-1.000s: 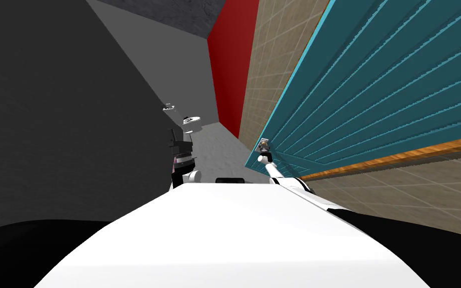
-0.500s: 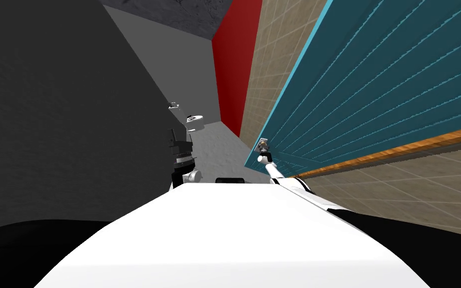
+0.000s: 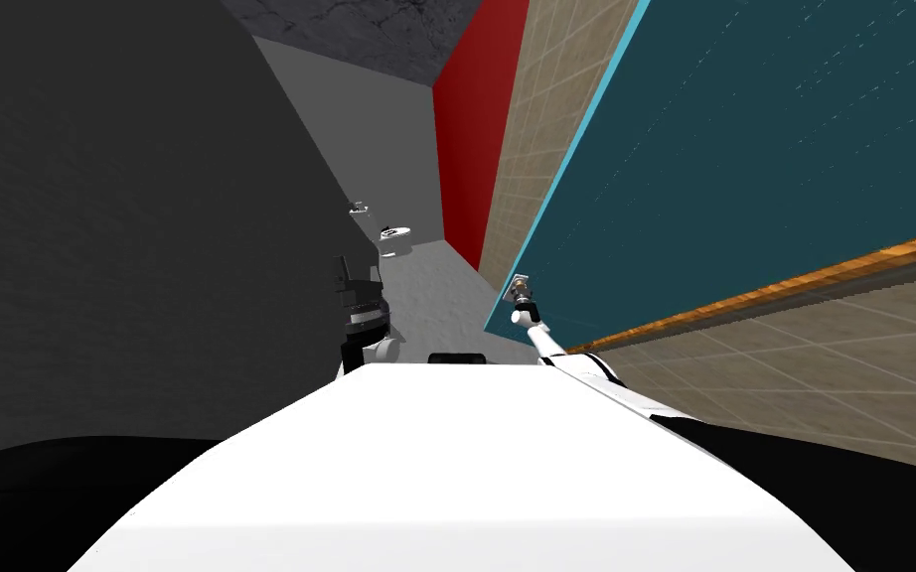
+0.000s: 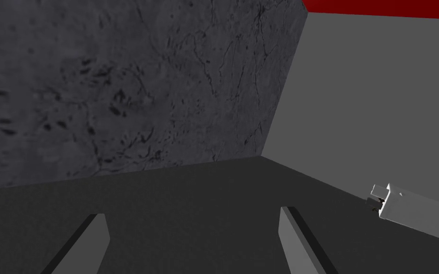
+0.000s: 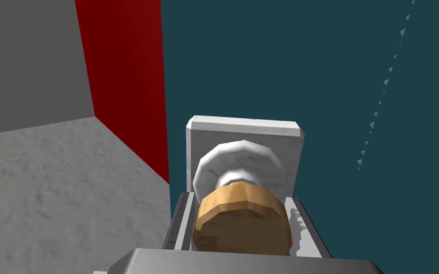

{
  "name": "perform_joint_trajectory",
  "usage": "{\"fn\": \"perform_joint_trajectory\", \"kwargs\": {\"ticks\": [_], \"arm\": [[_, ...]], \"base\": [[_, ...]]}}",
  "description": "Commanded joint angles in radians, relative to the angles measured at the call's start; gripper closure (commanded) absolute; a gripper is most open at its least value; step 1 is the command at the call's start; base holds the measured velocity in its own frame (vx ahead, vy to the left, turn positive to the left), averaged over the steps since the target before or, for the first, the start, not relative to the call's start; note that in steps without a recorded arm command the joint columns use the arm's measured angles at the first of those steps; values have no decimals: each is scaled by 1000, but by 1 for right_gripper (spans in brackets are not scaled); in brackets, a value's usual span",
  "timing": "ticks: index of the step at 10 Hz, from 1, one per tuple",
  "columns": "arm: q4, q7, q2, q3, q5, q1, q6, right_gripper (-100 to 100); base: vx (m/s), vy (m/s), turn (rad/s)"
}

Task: Pull the door open

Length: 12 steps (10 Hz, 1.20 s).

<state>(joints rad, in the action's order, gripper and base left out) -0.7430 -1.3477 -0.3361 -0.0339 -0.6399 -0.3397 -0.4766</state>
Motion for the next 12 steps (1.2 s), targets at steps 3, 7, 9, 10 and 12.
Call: {"fn": "perform_joint_trajectory", "kwargs": {"ticks": [3,7,9,10,12], "arm": [[-20,-22,-7,-28,8,6,5,100],[-27,-50,-17,-60,17,11,7,100],[-39,-70,-25,-83,24,15,7,100],[-45,-80,-29,-95,28,17,7,100],[-56,-100,-36,-119,35,22,8,100]], "base": [[-204,-38,65],[-156,-39,63],[-187,-64,69],[-174,-92,102],[-207,-75,91]]}}
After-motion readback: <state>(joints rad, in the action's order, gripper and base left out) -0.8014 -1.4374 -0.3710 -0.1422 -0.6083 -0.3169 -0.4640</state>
